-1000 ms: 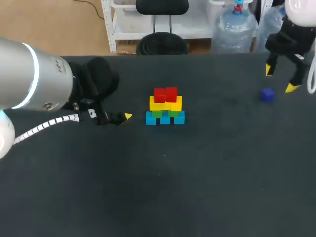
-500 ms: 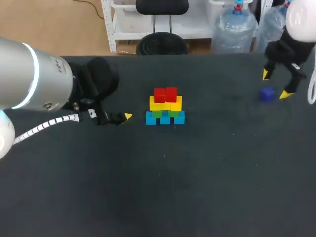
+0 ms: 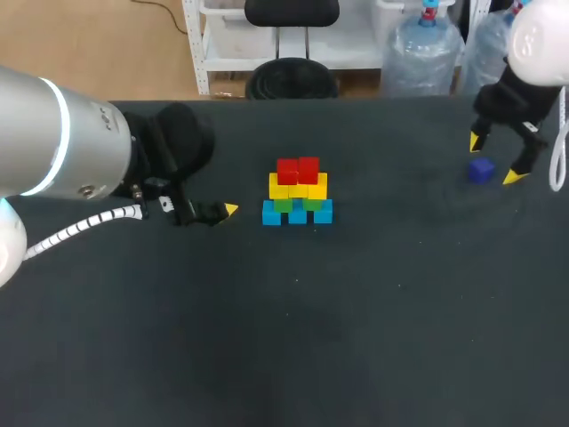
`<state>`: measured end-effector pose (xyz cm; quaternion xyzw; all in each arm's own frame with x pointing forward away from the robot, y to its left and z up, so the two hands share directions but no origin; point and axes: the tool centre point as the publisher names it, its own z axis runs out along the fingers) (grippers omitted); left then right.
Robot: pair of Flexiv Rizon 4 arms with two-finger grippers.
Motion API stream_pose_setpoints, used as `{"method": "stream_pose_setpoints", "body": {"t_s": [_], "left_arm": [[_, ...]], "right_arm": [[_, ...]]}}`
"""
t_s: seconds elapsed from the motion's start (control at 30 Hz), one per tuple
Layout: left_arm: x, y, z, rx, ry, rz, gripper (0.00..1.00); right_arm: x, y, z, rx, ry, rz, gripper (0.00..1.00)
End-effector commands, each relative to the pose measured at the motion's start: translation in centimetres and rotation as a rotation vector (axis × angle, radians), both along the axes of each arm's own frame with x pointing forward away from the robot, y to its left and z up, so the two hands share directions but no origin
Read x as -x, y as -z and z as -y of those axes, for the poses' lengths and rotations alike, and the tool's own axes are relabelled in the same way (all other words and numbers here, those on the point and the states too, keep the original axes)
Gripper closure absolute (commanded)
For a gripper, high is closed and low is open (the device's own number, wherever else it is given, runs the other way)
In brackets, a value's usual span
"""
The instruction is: Place the blue cubes, place green cubes on the blue cubes, place the yellow cubes on the green cubes, then place the red cubes on the yellow cubes, and place purple cube on the red cubes.
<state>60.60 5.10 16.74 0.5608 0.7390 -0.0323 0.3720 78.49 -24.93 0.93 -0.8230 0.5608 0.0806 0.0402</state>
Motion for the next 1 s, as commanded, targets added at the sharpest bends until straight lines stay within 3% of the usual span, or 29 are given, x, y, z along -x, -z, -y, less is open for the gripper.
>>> {"method": "stream_pose_setpoints", "body": {"t_s": [0.03,0.47,0.53,0.6,0.67,1.0], "left_arm": [[0.07,0.09,0.06,-0.001,-0.005,0.004,0.00],[0.07,0.09,0.06,-0.001,-0.005,0.004,0.00],[0.07,0.09,0.06,-0.001,-0.005,0.004,0.00],[0.07,0.09,0.06,-0.001,-0.005,0.004,0.00],[0.07,0.09,0.06,-0.001,-0.005,0.004,0.00],[0.07,0.09,0.06,-0.001,-0.005,0.004,0.00]], "right_arm": [[-1.19,0.62,0.09,-0.008,0.003,-0.023,0.00],[-1.34,1.25,-0.34,-0.024,0.012,-0.031,0.00],[-1.32,1.24,-0.44,-0.026,0.010,-0.031,0.21],[-1.32,1.24,-0.47,-0.027,0.009,-0.031,0.31],[-1.32,1.25,-0.48,-0.027,0.008,-0.031,0.49],[-1.11,1.61,-0.35,-0.028,0.012,-0.035,0.62]]}}
